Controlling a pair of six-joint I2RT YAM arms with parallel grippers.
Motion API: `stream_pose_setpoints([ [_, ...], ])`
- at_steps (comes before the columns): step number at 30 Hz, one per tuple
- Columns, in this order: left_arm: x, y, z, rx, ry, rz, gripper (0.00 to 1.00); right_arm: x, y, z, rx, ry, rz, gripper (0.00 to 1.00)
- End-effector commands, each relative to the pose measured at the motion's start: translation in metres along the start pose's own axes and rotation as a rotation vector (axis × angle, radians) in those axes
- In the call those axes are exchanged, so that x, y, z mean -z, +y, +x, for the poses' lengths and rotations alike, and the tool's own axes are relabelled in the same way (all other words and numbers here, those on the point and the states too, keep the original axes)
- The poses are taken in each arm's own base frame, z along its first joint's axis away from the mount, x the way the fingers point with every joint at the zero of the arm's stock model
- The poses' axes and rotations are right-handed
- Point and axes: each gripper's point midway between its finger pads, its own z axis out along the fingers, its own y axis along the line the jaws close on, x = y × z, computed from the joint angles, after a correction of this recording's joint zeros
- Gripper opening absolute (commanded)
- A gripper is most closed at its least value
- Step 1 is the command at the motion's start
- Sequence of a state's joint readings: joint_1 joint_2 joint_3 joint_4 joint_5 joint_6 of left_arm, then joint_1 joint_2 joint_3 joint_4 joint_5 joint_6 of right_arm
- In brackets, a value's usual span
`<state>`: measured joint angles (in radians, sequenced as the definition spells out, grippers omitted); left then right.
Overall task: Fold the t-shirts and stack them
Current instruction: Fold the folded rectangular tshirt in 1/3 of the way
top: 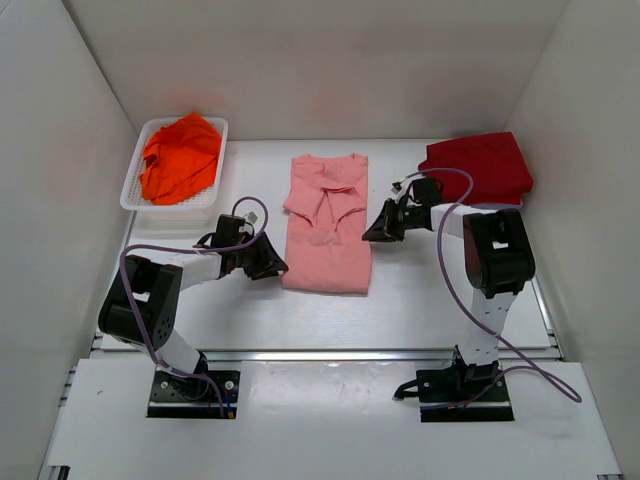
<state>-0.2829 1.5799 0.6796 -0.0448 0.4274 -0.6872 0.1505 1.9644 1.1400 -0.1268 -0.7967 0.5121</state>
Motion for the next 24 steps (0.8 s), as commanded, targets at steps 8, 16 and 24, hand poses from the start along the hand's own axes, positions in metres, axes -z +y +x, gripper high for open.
stream_pose_setpoints([
  [8,0.002,-0.001,0.003,-0.014,0.006,0.018,0.5,0.01,0.046,-0.035,0.13,-0.041,-0.054,0.0],
  [16,0.004,-0.006,-0.003,-0.031,-0.009,0.02,0.5,0.009,0.043,-0.06,0.132,-0.067,-0.064,0.0],
  [24,0.005,-0.004,-0.006,-0.022,-0.011,0.012,0.5,0.022,0.075,-0.069,0.281,-0.163,-0.145,0.0],
])
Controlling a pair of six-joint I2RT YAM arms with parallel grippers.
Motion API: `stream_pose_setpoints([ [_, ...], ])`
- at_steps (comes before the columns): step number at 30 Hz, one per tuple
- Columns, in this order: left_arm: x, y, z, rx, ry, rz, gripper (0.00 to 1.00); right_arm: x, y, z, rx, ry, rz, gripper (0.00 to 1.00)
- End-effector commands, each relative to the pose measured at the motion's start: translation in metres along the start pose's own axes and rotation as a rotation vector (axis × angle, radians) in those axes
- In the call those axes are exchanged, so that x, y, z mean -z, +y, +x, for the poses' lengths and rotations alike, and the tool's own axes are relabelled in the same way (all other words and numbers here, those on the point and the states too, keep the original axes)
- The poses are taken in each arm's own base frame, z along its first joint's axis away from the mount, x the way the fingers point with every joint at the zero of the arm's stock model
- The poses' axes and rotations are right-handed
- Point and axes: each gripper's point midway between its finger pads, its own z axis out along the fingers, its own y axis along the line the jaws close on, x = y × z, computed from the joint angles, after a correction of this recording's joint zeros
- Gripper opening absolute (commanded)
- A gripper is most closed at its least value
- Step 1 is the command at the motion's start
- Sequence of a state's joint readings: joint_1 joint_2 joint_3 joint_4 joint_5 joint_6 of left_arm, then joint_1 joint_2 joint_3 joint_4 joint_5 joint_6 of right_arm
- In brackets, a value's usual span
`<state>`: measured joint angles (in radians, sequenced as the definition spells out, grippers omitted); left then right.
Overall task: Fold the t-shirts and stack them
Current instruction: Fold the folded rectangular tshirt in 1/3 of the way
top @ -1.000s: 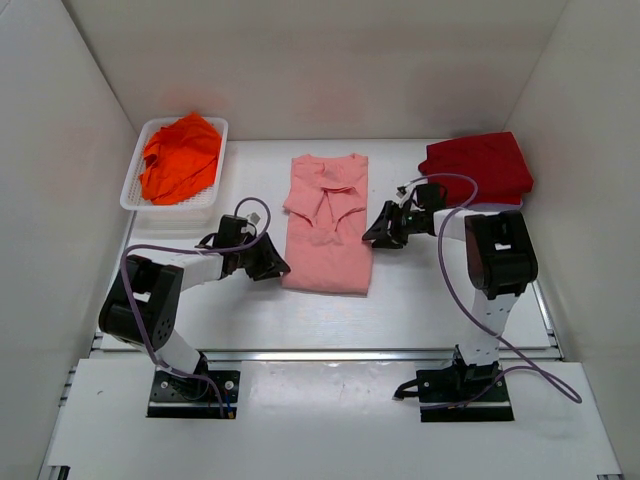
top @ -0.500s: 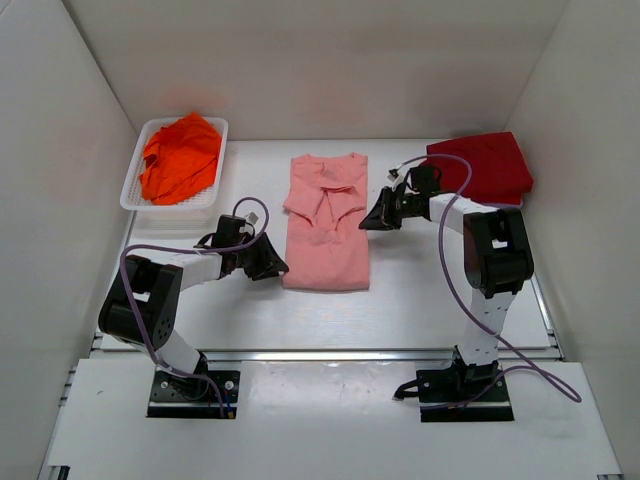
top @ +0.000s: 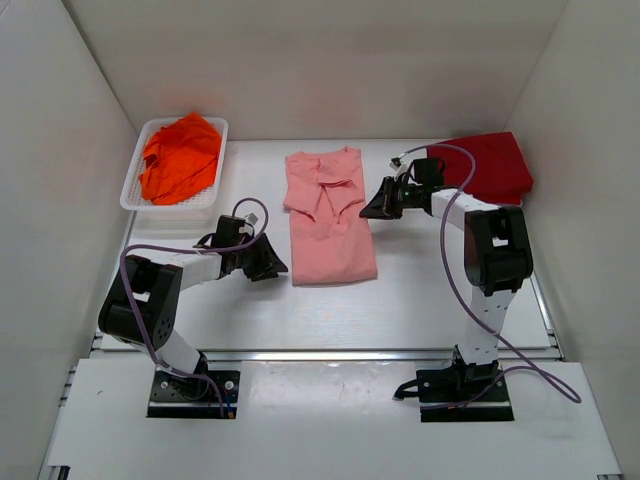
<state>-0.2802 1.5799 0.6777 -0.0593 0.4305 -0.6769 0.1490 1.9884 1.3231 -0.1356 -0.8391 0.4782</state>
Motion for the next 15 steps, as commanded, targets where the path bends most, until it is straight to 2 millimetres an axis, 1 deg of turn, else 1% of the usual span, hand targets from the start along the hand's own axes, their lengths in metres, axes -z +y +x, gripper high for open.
stream_pose_setpoints([
  [1,0.004,-0.006,-0.008,-0.021,-0.019,0.02,0.5,0.007,0.024,-0.025,0.126,-0.086,-0.024,0.0],
  [2,0.003,-0.008,-0.007,-0.022,-0.014,0.023,0.5,0.005,0.018,-0.027,0.131,-0.079,0.007,0.0],
  [3,0.002,-0.006,-0.008,-0.024,-0.018,0.017,0.5,-0.001,0.004,-0.027,0.109,-0.055,0.061,0.01],
  [4,0.001,-0.007,-0.007,-0.03,-0.015,0.019,0.5,-0.007,-0.006,-0.033,0.094,-0.042,0.096,0.05],
  [5,0.0,-0.009,-0.005,-0.026,-0.008,0.023,0.5,-0.009,-0.014,-0.034,0.091,-0.029,0.121,0.18],
  [6,0.0,-0.012,-0.006,-0.036,-0.011,0.031,0.51,-0.013,-0.027,-0.036,0.077,-0.016,0.184,0.29],
  [7,0.001,-0.013,-0.006,-0.04,-0.01,0.033,0.52,-0.01,-0.042,-0.037,0.057,-0.015,0.264,0.34],
  [8,0.0,-0.016,-0.003,-0.049,-0.003,0.037,0.52,-0.007,-0.058,-0.033,0.035,-0.011,0.349,0.36],
  [9,0.001,-0.021,0.001,-0.065,0.007,0.054,0.53,-0.003,-0.056,-0.035,0.055,-0.022,0.365,0.41],
  [10,0.003,-0.025,-0.001,-0.069,-0.008,0.059,0.53,0.005,-0.06,-0.029,0.05,-0.023,0.403,0.45],
  [11,0.004,-0.027,0.0,-0.065,-0.022,0.057,0.54,0.012,-0.064,-0.021,0.039,-0.026,0.435,0.47],
  [12,0.003,-0.031,0.004,-0.072,-0.03,0.067,0.55,0.015,-0.064,-0.013,0.034,-0.02,0.442,0.52],
  [13,0.006,-0.036,0.002,-0.065,-0.055,0.082,0.57,0.021,-0.064,0.0,0.023,-0.01,0.446,0.55],
  [14,0.007,-0.044,0.004,-0.067,-0.065,0.103,0.6,0.029,-0.064,0.014,0.008,-0.002,0.458,0.56],
  [15,0.007,-0.047,0.008,-0.065,-0.064,0.102,0.59,0.035,-0.057,0.02,0.009,-0.006,0.441,0.56],
])
